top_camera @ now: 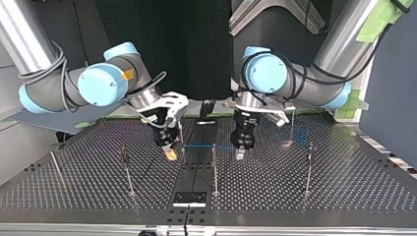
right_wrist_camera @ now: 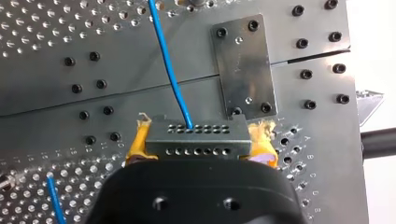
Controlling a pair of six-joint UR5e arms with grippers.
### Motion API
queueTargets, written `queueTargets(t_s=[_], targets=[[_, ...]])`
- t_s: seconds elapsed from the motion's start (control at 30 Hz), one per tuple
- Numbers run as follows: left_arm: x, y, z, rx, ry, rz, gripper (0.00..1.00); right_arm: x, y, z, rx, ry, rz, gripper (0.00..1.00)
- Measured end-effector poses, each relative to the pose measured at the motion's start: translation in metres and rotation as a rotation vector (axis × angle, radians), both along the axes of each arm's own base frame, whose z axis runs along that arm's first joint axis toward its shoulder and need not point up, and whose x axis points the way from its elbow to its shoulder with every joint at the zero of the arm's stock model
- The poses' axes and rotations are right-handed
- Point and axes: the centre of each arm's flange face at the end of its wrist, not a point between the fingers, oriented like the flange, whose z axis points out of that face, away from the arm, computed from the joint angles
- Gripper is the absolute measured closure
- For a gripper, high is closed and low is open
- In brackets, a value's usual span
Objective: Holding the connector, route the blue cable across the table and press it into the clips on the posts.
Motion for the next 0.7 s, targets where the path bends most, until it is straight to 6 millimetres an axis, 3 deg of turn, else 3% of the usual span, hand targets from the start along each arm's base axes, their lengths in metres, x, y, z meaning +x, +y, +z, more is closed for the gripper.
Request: queueTargets(t_s=[0.53,0.7], targets=[[0.045,-0.007,-0.008,0.024,0.033,-0.006,1.00,-0.021,-0.031,0.011,-0.013,-0.027,-0.015,1.00],[0.057,-0.004,0.004,0.021,0.017,0.004,1.00,-0.030,-0.043,0.008,-0.011,-0.026,-0.031,1.00]])
